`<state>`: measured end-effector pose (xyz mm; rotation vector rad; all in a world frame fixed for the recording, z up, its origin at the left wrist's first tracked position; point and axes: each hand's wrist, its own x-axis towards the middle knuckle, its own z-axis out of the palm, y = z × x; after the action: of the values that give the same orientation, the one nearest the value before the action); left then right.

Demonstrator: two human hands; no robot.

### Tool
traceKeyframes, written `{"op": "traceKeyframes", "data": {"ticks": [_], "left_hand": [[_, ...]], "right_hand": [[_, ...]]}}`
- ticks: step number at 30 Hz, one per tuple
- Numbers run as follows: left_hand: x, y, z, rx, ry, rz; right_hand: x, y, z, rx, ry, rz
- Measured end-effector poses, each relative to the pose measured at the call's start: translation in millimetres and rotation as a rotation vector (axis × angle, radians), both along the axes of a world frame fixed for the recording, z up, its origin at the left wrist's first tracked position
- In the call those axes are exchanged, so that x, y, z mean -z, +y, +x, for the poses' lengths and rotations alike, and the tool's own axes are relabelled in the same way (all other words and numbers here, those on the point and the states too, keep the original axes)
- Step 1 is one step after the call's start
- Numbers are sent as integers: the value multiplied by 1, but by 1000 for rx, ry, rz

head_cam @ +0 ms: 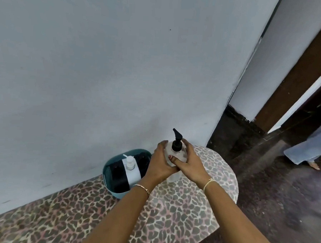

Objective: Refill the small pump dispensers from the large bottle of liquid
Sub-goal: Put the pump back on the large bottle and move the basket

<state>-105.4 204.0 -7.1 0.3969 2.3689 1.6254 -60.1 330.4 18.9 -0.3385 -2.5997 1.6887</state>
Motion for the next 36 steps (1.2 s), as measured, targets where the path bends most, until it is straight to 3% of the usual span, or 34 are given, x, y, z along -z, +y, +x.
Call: {"op": "traceKeyframes", "data": {"ticks": [6, 14, 25, 32, 36], "left_hand": [[12, 4, -45, -55, -90, -58], [14, -2, -73, -105, -35, -191], [16, 2, -81, -25, 0, -515], [14, -2, -82, -8, 16, -531], [13, -3, -83, 11, 34, -579]], "right_hand": [[23, 15, -53, -50, -22, 20], [40, 13, -91, -123, -73, -2], [55, 15, -99, -124, -103, 25], [57, 14, -100, -140, -100, 97], [50, 13, -98, -92, 11, 110]]}}
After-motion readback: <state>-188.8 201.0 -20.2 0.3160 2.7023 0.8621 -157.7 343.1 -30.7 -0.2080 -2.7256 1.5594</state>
